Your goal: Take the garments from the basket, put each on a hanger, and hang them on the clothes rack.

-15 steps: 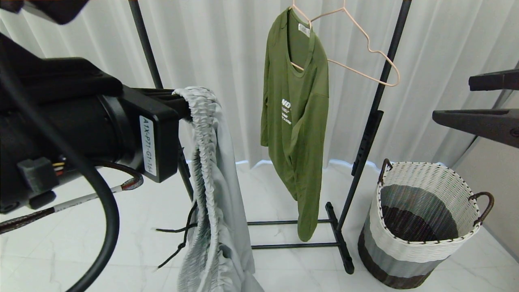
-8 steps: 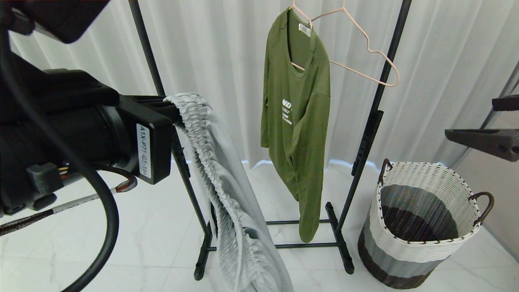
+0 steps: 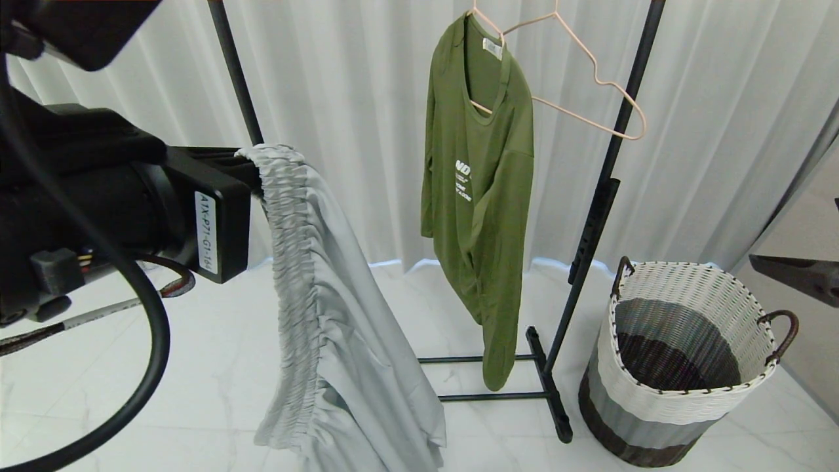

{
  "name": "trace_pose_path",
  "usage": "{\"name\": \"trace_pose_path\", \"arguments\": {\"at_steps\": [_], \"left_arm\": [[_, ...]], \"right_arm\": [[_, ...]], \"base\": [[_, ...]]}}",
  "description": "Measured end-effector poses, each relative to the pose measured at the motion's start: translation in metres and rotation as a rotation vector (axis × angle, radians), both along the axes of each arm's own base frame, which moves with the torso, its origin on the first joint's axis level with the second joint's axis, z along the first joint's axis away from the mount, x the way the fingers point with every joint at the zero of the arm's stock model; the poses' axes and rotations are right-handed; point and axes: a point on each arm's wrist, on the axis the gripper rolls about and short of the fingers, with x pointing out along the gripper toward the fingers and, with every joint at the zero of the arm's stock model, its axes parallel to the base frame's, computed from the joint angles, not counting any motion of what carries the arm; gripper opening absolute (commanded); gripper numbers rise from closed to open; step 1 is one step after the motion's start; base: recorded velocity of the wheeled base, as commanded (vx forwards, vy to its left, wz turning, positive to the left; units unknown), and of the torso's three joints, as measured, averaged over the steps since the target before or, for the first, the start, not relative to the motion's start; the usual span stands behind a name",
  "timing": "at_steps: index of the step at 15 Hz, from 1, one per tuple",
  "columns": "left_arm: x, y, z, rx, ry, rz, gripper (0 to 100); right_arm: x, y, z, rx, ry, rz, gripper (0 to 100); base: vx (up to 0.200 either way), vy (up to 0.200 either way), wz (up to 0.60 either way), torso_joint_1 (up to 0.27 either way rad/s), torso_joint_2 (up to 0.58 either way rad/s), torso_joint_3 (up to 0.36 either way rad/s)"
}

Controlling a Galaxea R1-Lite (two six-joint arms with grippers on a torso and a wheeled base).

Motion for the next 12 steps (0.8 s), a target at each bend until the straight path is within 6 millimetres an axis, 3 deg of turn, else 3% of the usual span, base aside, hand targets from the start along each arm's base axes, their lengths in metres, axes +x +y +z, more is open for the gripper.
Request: {"name": "trace_pose_path", "arguments": {"at_steps": [3, 12], "left_arm": [[-0.001, 0.005, -0.001, 0.005, -0.002, 0.011, 0], [-0.002, 0.014, -0.007, 0.094, -0.021, 0.031, 0]], "right_arm": [[0.000, -0.006, -0.004, 0.031, 0.013, -0.043, 100], [-0.002, -0.008, -0.001, 0.177, 0.006, -0.061, 100]], "base": [[0.000, 0.000, 0.00, 0.045, -0.12, -0.086], [0.000, 0.000, 0.00, 0.172, -0.44, -0.270]]}}
